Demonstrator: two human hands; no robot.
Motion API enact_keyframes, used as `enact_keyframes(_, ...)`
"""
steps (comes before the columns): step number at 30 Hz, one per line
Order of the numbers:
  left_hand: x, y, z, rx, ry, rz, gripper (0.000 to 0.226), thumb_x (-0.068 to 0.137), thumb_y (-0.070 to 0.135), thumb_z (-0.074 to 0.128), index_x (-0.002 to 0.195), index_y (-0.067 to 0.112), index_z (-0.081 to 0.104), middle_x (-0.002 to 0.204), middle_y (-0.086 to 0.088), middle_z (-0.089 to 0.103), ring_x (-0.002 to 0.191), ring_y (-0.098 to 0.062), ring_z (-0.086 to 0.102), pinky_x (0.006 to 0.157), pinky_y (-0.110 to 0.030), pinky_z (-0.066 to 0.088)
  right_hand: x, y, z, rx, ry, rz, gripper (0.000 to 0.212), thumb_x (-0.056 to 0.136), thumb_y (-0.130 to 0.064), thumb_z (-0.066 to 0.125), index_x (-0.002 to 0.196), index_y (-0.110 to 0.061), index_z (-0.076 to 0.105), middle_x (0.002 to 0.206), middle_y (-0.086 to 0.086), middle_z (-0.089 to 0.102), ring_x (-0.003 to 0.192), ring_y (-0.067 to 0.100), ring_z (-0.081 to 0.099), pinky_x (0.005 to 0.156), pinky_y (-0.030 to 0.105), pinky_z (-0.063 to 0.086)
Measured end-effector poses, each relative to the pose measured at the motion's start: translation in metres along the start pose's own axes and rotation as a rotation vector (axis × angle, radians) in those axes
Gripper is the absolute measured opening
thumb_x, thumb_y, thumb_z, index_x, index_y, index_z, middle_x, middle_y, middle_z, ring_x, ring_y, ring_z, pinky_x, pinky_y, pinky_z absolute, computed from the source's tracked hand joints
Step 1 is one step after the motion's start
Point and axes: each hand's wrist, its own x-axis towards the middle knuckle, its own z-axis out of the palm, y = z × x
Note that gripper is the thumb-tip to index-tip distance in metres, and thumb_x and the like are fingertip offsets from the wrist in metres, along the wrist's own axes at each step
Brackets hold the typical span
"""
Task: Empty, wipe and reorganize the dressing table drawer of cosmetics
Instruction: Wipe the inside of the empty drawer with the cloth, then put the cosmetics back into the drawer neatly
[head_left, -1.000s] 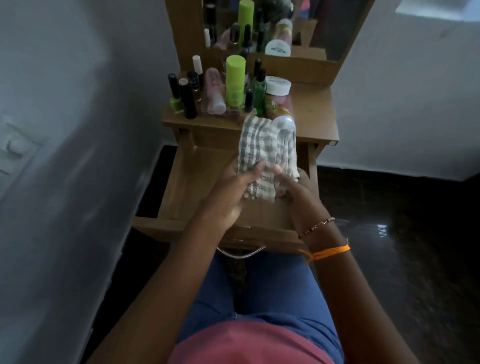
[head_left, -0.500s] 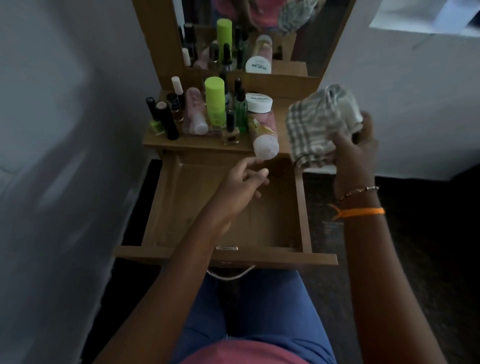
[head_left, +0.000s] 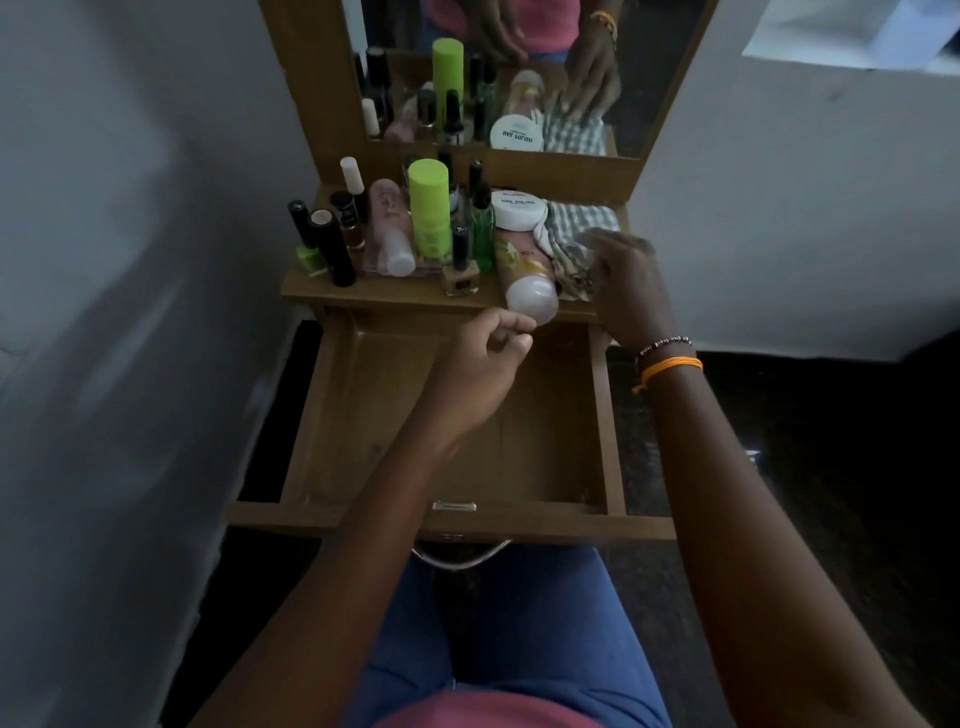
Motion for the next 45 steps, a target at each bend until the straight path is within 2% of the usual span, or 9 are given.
enact_keyframes(5, 0.009, -0.002, 0.003, 0.023, 0.048, 0.046, 0.017, 0.093, 0.015, 0.053, 0.105, 0.022, 0.063, 0.089, 0.014, 0.058, 0.081, -0.001, 0.054, 0.08, -0.023, 0.045, 0.001, 0.012, 0.019, -0.064, -0.152, 0.022, 0.039, 0.097, -0.017, 0.036, 0.134, -0.012, 0.047, 0.145, 0.01, 0.042, 0.136, 0.028, 0.036, 0.114, 0.039, 0.028)
enact_keyframes(13, 0.006, -0.011, 0.001, 0.047, 0.054, 0.027, 0.016, 0.093, 0.016, 0.053, 0.102, 0.025, 0.062, 0.091, 0.014, 0.057, 0.085, -0.007, 0.055, 0.08, -0.024, 0.046, 0.029, 0.006, 0.016, -0.123, -0.234, 0.138, 0.064, 0.079, -0.042, 0.024, 0.133, -0.017, 0.048, 0.145, 0.006, 0.043, 0.135, 0.028, 0.036, 0.11, 0.043, 0.031)
enact_keyframes(16, 0.004, -0.011, -0.001, 0.05, 0.055, 0.025, 0.017, 0.094, 0.016, 0.052, 0.106, 0.023, 0.062, 0.098, 0.01, 0.058, 0.089, -0.006, 0.055, 0.076, -0.018, 0.044, 0.037, 0.001, 0.009, -0.217, -0.239, 0.141, 0.04, 0.09, -0.028, 0.04, 0.126, -0.018, 0.054, 0.136, 0.01, 0.051, 0.126, 0.032, 0.044, 0.103, 0.044, 0.035)
enact_keyframes(20, 0.0, -0.01, -0.004, 0.043, 0.048, 0.0, 0.019, 0.095, 0.019, 0.05, 0.111, 0.023, 0.061, 0.107, 0.008, 0.058, 0.097, -0.006, 0.056, 0.074, -0.015, 0.042, 0.055, -0.027, 0.003, -0.147, -0.048, 0.084, 0.033, 0.09, -0.016, 0.044, 0.12, -0.009, 0.057, 0.126, 0.017, 0.058, 0.119, 0.034, 0.048, 0.099, 0.038, 0.035)
enact_keyframes(27, -0.002, -0.011, -0.016, 0.025, 0.133, 0.007, 0.018, 0.094, 0.017, 0.051, 0.107, 0.023, 0.063, 0.093, 0.016, 0.057, 0.094, -0.007, 0.055, 0.071, -0.016, 0.041, 0.088, -0.047, 0.028, -0.059, -0.497, 0.063, 0.052, 0.087, -0.03, 0.056, 0.132, -0.007, 0.042, 0.137, 0.02, 0.045, 0.125, 0.034, 0.043, 0.105, 0.04, 0.033)
enact_keyframes(31, -0.005, -0.014, -0.021, 0.003, 0.165, 0.007, 0.019, 0.095, 0.016, 0.051, 0.108, 0.021, 0.063, 0.095, 0.012, 0.058, 0.095, -0.008, 0.056, 0.072, -0.017, 0.041, 0.093, -0.046, 0.026, -0.001, -0.427, 0.085, 0.059, 0.087, -0.03, 0.059, 0.137, -0.009, 0.035, 0.139, 0.016, 0.043, 0.129, 0.031, 0.039, 0.109, 0.037, 0.024)
enact_keyframes(39, -0.004, -0.018, -0.013, -0.02, 0.119, -0.028, 0.018, 0.095, 0.017, 0.05, 0.105, 0.024, 0.063, 0.094, 0.015, 0.056, 0.091, -0.006, 0.055, 0.068, -0.017, 0.042, 0.077, -0.043, 0.013, 0.161, -0.249, 0.111, 0.058, 0.084, -0.023, 0.063, 0.134, -0.011, 0.037, 0.135, 0.012, 0.044, 0.124, 0.028, 0.037, 0.096, 0.031, 0.028)
enact_keyframes(42, -0.002, -0.022, -0.012, -0.015, 0.112, -0.042, 0.017, 0.095, 0.017, 0.05, 0.103, 0.026, 0.062, 0.097, 0.012, 0.057, 0.089, -0.005, 0.055, 0.065, -0.017, 0.04, 0.053, -0.043, -0.009, 0.338, -0.119, 0.082, 0.05, 0.078, -0.019, 0.066, 0.123, -0.011, 0.045, 0.128, 0.012, 0.046, 0.118, 0.03, 0.041, 0.101, 0.042, 0.035)
enact_keyframes(45, -0.002, -0.034, -0.013, -0.024, 0.109, -0.069, 0.017, 0.095, 0.016, 0.05, 0.101, 0.025, 0.063, 0.098, 0.008, 0.058, 0.086, -0.008, 0.057, 0.069, -0.019, 0.044, 0.0, -0.047, -0.038, 0.589, -0.177, 0.027, 0.047, 0.07, -0.026, 0.069, 0.112, -0.015, 0.049, 0.117, -0.002, 0.05, 0.108, 0.019, 0.049, 0.088, 0.038, 0.047)
